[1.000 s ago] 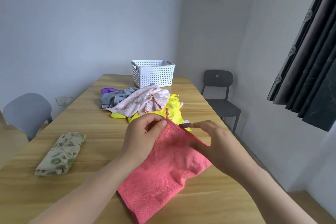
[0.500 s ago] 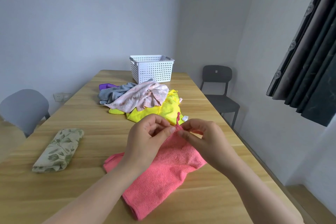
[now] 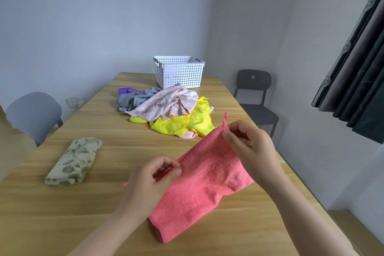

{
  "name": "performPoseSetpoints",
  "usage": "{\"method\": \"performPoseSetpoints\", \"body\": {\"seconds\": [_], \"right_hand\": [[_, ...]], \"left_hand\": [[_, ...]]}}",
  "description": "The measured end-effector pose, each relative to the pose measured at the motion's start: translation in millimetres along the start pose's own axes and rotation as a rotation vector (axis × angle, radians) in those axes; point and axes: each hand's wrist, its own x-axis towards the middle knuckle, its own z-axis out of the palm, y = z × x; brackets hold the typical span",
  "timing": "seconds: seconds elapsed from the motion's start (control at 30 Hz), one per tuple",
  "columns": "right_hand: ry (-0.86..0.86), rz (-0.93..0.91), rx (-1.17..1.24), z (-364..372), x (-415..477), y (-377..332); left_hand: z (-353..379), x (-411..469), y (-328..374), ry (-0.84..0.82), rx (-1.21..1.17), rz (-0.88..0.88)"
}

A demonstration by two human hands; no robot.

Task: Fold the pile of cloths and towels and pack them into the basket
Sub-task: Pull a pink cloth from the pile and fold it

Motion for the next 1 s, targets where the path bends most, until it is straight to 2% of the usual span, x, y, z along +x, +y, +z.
{"method": "performPoseSetpoints", "body": {"seconds": [0.2, 0.77, 1.0], "right_hand": [[0.021, -0.005, -0.013, -1.1, 0.9, 0.9], [0.196, 0.058, -0.01, -8.1, 14.6, 6.4], [0.249, 0.094, -0.043, -14.6, 17.5, 17.8]], "left_hand": [[-1.3, -5.3, -4.6, 0.009, -0.012, -0.016], [-7.7, -7.8, -32.3, -0.121, 0.241, 0.01], [-19.4, -2.5, -43.9, -0.104, 0.27, -0.029]]}}
